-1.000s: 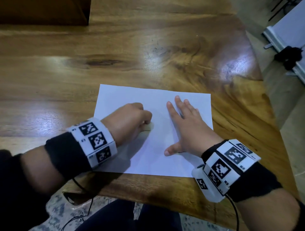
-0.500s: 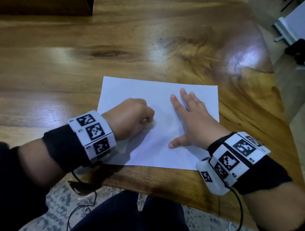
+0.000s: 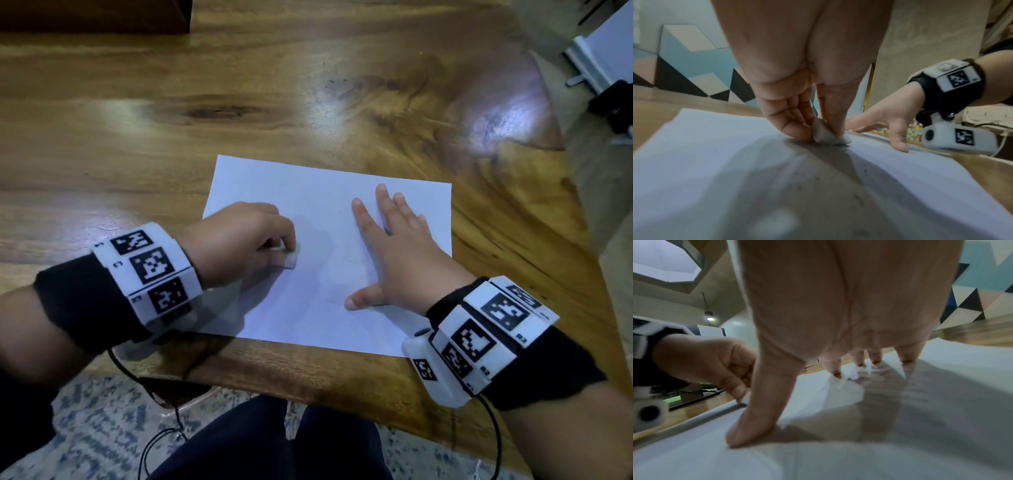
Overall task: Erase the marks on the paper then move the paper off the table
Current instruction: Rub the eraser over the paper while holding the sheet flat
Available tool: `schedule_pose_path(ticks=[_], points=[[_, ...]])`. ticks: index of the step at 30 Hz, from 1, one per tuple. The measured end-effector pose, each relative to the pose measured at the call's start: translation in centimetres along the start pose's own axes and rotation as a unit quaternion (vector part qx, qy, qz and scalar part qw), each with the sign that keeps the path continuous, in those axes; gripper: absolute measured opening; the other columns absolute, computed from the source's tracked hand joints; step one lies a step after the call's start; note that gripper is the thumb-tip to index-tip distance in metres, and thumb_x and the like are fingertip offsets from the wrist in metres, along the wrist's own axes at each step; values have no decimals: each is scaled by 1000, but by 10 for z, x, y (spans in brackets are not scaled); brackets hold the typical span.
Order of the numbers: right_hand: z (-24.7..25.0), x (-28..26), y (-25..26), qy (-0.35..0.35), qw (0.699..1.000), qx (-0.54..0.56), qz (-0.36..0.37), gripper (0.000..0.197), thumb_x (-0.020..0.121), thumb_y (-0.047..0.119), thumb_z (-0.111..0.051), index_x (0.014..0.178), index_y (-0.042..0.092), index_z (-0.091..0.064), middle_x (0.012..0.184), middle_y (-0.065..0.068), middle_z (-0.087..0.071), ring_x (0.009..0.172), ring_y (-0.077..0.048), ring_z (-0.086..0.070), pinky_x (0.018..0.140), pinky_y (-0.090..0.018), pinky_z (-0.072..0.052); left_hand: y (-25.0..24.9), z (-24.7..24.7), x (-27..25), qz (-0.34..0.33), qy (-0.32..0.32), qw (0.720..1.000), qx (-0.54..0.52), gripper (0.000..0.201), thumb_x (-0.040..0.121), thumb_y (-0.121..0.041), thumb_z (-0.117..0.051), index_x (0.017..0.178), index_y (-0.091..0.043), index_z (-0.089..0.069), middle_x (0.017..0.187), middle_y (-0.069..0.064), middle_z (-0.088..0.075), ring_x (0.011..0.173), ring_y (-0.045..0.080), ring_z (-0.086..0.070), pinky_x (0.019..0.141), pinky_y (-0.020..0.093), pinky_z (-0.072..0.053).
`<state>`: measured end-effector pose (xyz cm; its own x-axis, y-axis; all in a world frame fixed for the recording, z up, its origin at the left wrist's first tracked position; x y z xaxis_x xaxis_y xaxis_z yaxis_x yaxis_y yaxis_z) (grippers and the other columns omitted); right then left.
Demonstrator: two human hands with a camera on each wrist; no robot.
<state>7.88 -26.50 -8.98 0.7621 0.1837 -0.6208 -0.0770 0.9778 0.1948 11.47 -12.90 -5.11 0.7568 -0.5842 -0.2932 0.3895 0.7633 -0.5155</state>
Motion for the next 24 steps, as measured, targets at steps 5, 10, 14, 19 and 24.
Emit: schedule_pose_path(ticks=[5,10,14,19,24], points=[[0,-3,10,4,1000,-22,6,122,67,66,-68,143,41,23,148,-3,40,140,-29,29,116,-46,7,13,8,2,22,12,1000,14,17,79,-23,-65,96,-20,-65,86,1,-56,79,19,-54,63,19,-37],[1,-3,11,0,999,-46,-1,123,65,68,-68,144,41,23,150,-3,38,141,-32,26,117,-49,2,-20,2,12,-15,0,1000,23,19,78,-28,-64,96,-20,-65,82,-1,-52,74,17,-50,71,25,-38],[-2,-1,11,2,999,-47,-4,125,64,68,-69,143,42,24,149,-3,39,140,-33,27,117,-50,4,-45,-19,14,-62,4,997,37,14,84,-25,-57,87,-14,-65,80,3,-50,77,27,-55,72,32,-44],[-2,-1,12,1,999,-46,-3,125,64,67,-69,143,41,24,148,-4,39,140,-34,27,116,-51,4,-43,-45,-13,-110,120,986,38,16,83,-28,-59,79,-16,-68,77,-2,-52,73,19,-55,66,20,-34],[-3,0,12,-4,999,-39,0,124,65,66,-69,143,42,24,148,-3,40,139,-35,29,115,-52,6,-50,-13,24,-111,2,993,42,11,82,-19,-60,79,-12,-67,80,8,-58,76,27,-57,67,24,-34]])
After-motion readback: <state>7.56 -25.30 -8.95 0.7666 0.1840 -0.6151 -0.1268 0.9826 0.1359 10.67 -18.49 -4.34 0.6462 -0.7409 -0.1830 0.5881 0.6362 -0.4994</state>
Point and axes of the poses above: each hand's wrist, its own x-axis towards the middle knuckle, its own z-axis out of the back of the hand, y = z × x, the point moved 10 cm from there along x, towards the middle knuckle
